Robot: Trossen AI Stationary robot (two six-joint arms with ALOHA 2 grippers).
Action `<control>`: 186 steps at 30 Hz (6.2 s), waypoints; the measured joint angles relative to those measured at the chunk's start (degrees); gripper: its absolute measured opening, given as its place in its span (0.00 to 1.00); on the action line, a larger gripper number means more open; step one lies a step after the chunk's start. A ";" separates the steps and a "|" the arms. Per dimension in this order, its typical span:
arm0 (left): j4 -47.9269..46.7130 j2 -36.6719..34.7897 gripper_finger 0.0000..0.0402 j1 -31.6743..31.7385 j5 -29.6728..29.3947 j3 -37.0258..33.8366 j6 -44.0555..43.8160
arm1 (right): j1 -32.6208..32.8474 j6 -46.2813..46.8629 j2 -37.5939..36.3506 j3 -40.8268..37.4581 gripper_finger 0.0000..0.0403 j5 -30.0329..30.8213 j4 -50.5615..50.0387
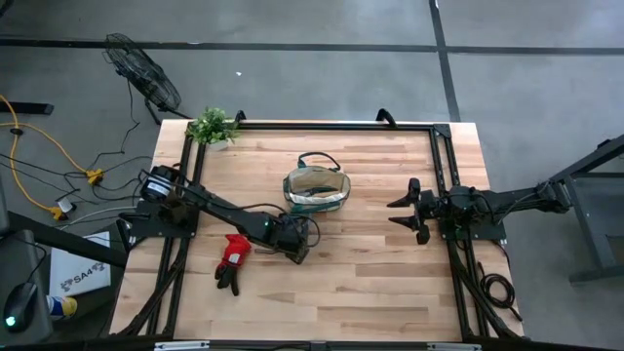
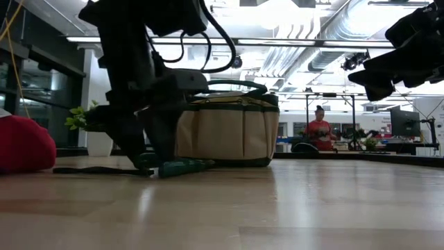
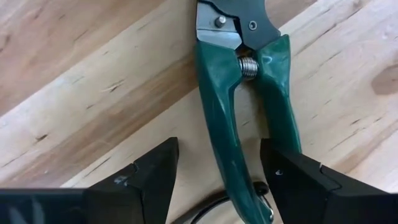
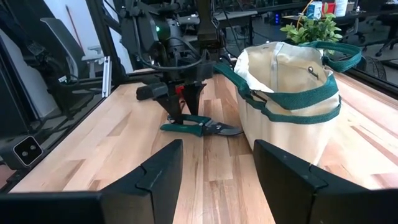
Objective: Pick & Place Garden tools in Gardening bag
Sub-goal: Put the green shears into the gardening bag
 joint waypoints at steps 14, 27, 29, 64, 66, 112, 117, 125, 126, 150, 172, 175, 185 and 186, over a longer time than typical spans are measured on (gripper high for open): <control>-1.86 0.09 0.30 0.03 0.41 -0.13 0.84 | 0.00 0.01 0.09 0.00 0.47 -0.01 0.00; -2.96 0.11 0.15 -0.01 0.95 -0.17 5.11 | 0.00 0.00 0.09 -0.02 0.47 -0.02 0.00; -2.96 0.11 0.13 -0.08 1.47 -0.17 6.37 | 0.00 0.00 0.09 0.00 0.47 -0.02 0.00; -24.68 -1.20 0.13 -3.59 -1.52 19.45 29.91 | 0.00 0.02 0.07 0.00 0.47 -0.02 0.00; -28.15 -1.20 0.13 -3.57 -1.60 21.48 30.45 | 0.00 0.00 0.08 -0.01 0.47 -0.02 0.00; -44.09 -0.71 0.13 3.04 -30.53 41.70 45.63 | 0.00 0.01 0.07 0.00 0.47 -0.02 0.01; -43.89 0.76 0.13 6.01 -24.54 41.59 49.49 | 0.00 0.00 0.07 0.00 0.47 -0.02 0.02; -42.08 3.02 0.13 10.12 -23.76 41.72 54.87 | 0.00 0.00 0.09 0.00 0.47 -0.02 0.00; -42.66 3.08 0.13 10.58 -23.81 41.68 55.36 | 0.00 0.00 0.09 0.00 0.47 -0.02 0.00; -38.69 9.60 0.13 15.48 -23.44 41.63 60.52 | 0.00 0.02 0.68 0.00 0.47 -0.02 0.02; -38.87 11.80 0.13 17.06 -14.76 41.72 66.57 | 0.00 0.01 0.68 0.00 0.47 -0.01 0.02; -38.81 11.80 0.13 17.32 -14.43 41.72 67.76 | 0.00 0.00 0.68 0.00 0.47 -0.02 0.02; -39.47 11.80 0.13 18.04 -11.67 41.72 71.04 | 0.00 0.00 0.68 0.00 0.47 -0.02 0.02; -39.50 11.80 0.13 18.04 -11.44 41.72 71.70 | 0.00 0.00 0.68 0.00 0.47 -0.02 0.02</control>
